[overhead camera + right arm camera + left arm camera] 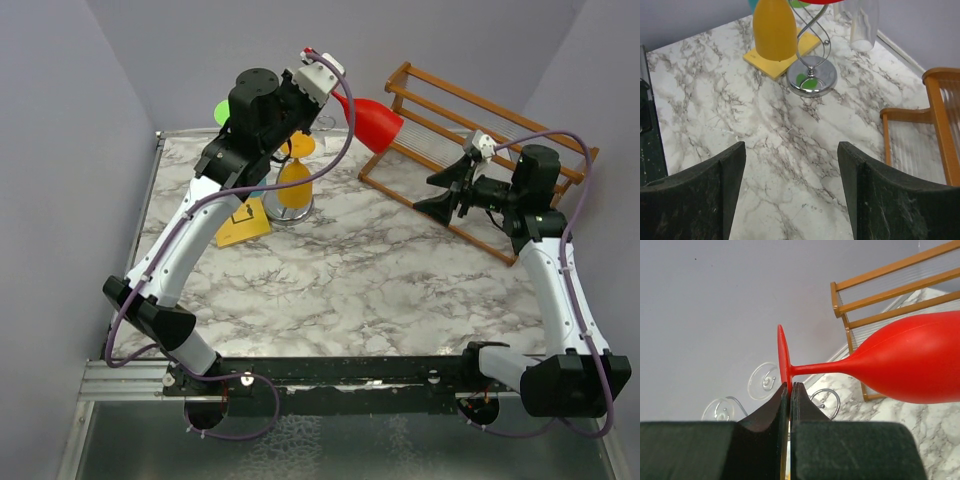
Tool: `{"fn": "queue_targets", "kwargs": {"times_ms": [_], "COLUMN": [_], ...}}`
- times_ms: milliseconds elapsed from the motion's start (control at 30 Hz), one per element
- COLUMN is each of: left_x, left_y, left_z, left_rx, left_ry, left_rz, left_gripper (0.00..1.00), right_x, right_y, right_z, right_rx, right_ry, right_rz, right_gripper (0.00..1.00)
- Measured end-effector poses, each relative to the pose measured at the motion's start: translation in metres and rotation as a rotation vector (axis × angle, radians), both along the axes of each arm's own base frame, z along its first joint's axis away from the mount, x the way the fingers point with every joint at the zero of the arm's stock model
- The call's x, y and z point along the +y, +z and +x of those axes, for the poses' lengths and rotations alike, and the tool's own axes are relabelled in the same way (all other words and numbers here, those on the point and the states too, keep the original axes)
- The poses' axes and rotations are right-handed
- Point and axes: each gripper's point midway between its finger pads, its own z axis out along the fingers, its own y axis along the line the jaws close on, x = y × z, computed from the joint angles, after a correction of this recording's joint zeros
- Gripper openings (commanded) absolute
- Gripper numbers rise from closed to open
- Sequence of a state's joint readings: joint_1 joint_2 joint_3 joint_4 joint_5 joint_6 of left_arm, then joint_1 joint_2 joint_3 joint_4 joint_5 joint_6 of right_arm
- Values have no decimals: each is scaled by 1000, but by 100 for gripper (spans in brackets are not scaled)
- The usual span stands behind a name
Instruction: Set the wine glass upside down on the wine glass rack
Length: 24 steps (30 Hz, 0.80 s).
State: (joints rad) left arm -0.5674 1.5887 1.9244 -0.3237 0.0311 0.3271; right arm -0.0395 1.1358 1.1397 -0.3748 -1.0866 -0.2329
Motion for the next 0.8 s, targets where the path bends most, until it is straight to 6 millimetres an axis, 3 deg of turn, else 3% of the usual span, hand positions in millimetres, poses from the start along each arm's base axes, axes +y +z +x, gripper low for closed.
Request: {"fn": "queue_targets", "kwargs": {"times_ms": [100, 300, 800], "left_x": [-1, -4, -31], "left_y": [1, 1, -43], "left_z": [0, 16, 41], "left_rx": [-41, -115, -156], "left_ry": [12, 35, 0], "left_rz": [60, 168, 420], "left_gripper": [0, 0, 0], "right_x": [1, 2, 5], "right_y": [-12, -17, -26], "right_z": [-2, -7, -12], "right_rx": [24, 22, 29], "right_ry": [8, 21, 42], "right_rz": [0, 6, 28], "right_gripper": [74, 74, 74]}}
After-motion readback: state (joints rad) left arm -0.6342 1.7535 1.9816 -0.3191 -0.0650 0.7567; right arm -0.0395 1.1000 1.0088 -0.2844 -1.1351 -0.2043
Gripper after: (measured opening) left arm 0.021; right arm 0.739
